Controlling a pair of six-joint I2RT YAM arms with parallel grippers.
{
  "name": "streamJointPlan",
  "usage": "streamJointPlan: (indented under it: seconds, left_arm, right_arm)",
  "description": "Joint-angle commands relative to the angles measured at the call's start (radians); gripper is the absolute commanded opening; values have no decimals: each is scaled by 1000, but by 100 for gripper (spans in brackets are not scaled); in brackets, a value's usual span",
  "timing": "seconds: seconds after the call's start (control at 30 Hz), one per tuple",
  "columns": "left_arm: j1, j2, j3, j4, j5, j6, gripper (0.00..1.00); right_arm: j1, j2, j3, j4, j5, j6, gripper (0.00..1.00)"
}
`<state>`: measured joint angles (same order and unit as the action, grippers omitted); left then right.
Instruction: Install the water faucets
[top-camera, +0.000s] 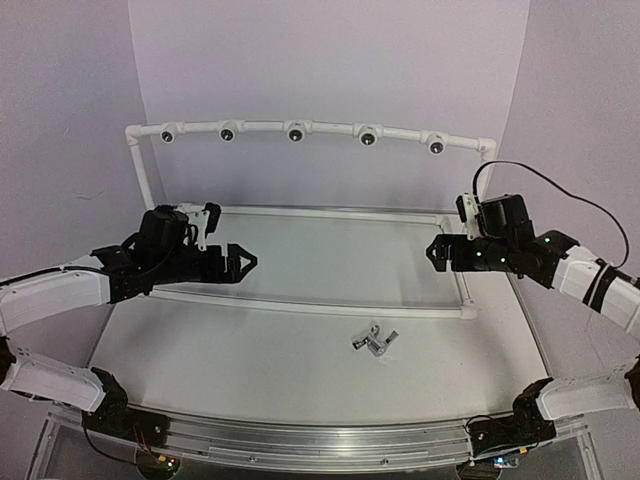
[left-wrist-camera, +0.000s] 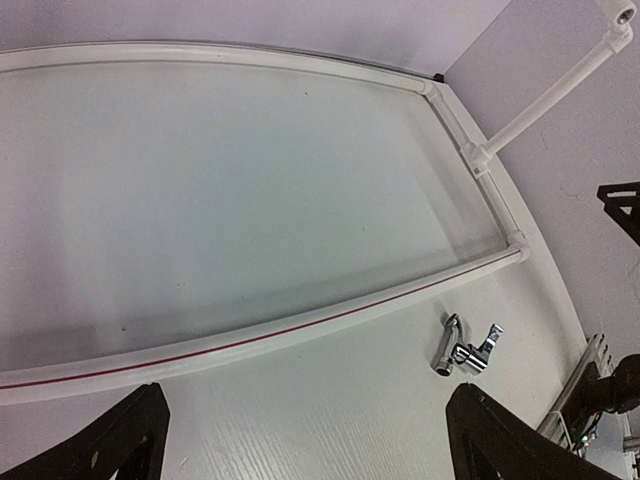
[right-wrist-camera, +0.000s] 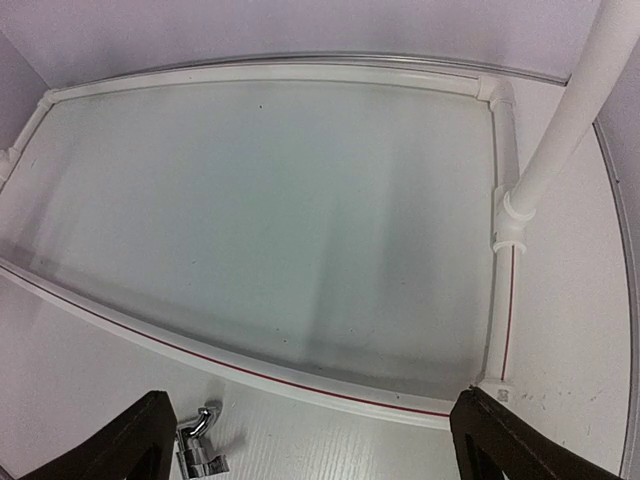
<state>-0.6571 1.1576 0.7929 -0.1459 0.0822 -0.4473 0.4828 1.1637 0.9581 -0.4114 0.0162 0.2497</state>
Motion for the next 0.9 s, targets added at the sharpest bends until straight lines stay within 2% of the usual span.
streamJointPlan:
  seconds: [0.0,0.17,0.3,0.4,0.43,0.53,0.63,0.7,0.8,0.87]
  left_arm:
    - [-40,27,50,81,8,-25,100]
    - [-76,93,56,116,45,-64,100]
    - [-129,170,74,141,77,-92,100]
    - [-191,247,92,192,77,-103,100]
    - [-215,281,107,195,77,-105,100]
    - [-259,355,156,187,78,-99,98]
    - [-278,415,199,185,87,-113,95]
    - [-280,434,201,208,99,-126,94]
    - [-282,445,207,219,104,-132,93]
    - [-282,457,217,220,112,-128,92]
  right_arm:
    - [1,-84,-55,67,-6,-12,98]
    - [0,-22,-64,79,-224,21,98]
    - [5,94,-85,128,-397,196,96]
    - [54,162,-191,336,-556,411,90]
    - [79,179,-231,397,-571,484,89]
    - [95,247,-275,445,-545,564,83]
    - [97,272,-323,490,-545,595,73]
    - [105,273,-356,507,-536,595,70]
    - [113,296,-386,530,-530,588,70]
    - [116,325,-411,607,-538,581,70]
